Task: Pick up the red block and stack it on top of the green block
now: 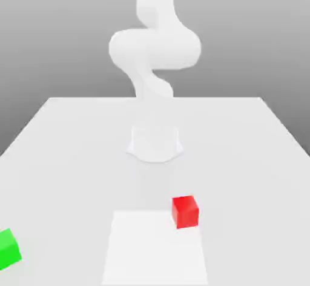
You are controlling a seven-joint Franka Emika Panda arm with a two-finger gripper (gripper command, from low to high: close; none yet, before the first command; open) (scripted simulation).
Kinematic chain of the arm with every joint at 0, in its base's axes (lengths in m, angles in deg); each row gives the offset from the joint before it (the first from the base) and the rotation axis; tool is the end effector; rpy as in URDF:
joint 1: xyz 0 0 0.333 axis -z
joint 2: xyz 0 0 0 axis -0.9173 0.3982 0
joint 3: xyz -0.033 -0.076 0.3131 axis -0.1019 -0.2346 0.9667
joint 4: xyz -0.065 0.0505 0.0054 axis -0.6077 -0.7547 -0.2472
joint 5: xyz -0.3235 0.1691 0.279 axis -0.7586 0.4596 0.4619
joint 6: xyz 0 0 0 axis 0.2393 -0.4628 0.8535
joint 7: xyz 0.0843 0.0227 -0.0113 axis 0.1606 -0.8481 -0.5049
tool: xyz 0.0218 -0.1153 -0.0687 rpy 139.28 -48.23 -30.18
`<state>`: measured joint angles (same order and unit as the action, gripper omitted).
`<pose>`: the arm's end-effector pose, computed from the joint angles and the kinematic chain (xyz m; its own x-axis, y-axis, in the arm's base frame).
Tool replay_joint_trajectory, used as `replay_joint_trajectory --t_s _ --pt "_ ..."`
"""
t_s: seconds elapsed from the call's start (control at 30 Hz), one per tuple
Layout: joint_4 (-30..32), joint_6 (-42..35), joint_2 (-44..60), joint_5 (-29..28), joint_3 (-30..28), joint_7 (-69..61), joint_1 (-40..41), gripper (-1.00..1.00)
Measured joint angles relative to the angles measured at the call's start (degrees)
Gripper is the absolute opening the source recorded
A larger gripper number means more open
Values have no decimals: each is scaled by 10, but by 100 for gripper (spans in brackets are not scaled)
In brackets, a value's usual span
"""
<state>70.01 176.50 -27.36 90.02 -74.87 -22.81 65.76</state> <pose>0.4554 0.0088 0.6413 0.5370 -0.7072 0.4600 -0.5239 -0.7069 -0.4751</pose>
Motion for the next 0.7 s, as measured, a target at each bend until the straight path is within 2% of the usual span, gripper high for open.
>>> replay_joint_trajectory --t_s 0.53,0.7 --pt "284 231 307 18 43 -14 -55 0" --pt "305 346 454 -19 41 12 -62 0"
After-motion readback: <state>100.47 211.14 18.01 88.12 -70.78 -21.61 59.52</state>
